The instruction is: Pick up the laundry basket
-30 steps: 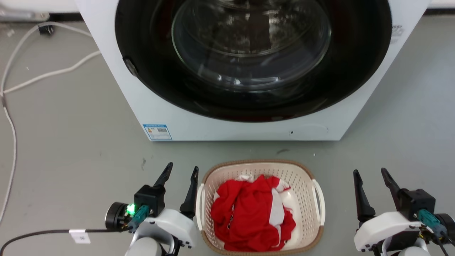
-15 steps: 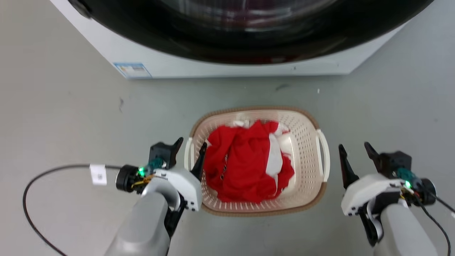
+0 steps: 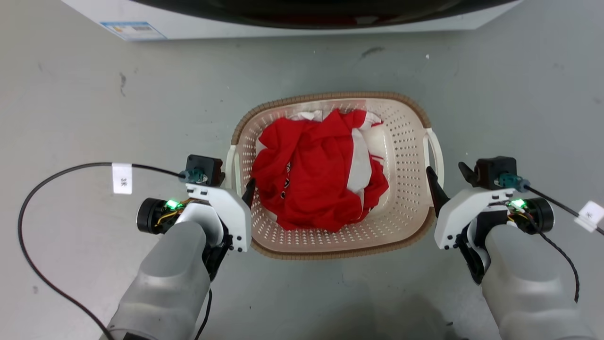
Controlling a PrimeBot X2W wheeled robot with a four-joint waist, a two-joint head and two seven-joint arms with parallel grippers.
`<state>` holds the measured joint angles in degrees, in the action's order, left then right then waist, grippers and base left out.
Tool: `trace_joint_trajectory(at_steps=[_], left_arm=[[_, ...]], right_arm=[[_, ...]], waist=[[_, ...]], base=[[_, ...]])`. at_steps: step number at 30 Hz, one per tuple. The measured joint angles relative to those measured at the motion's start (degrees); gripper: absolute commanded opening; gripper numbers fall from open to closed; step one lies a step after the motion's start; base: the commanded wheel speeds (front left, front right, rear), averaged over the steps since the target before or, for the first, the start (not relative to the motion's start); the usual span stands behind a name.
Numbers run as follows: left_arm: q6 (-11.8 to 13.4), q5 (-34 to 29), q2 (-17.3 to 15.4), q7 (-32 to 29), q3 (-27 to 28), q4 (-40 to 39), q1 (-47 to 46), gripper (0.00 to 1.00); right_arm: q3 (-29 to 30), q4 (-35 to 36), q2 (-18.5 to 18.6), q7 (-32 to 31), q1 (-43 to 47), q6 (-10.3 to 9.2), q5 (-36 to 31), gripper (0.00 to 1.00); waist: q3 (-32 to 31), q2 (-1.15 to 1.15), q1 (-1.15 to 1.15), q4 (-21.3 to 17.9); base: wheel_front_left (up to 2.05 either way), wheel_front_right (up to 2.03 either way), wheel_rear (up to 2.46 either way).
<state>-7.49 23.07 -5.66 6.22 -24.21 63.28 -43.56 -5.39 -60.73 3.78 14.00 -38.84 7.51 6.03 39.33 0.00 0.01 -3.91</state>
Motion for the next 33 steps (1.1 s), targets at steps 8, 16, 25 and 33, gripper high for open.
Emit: trace_joint_trajectory(at_steps=[8, 16, 25, 33], left_arm=[[0.0, 4.0, -0.3, -2.3, -3.6, 3.0, -3.7, 1.00], [0.0, 7.7, -1.3, -5.6, -5.5, 5.5, -8.1, 1.00], [0.0, 11.1, -1.5, -7.5, -7.9, 6.2, -11.0, 0.00], [0.1, 14.6, -1.4, -8.6, -10.3, 6.2, -10.9, 0.00]], right_arm=[[-3.3, -8.9, -0.3, -2.6, -6.3, 0.00, 3.0, 1.00], [-6.1, -11.2, -0.6, -5.1, -10.5, 0.00, 6.5, 1.00], [-8.7, -12.1, -0.7, -7.1, -12.6, 0.00, 9.7, 0.00], [-11.9, -12.5, -0.7, -8.4, -12.5, -0.01, 12.1, 0.00]], waist=[[4.0, 0.00, 0.00, 0.0], [7.8, 0.00, 0.00, -0.3], [10.2, 0.00, 0.00, -0.6], [9.0, 0.00, 0.00, -0.4]], base=[[0.00, 0.00, 0.00], [0.00, 0.00, 0.00], [0.00, 0.00, 0.00], [0.00, 0.00, 0.00]])
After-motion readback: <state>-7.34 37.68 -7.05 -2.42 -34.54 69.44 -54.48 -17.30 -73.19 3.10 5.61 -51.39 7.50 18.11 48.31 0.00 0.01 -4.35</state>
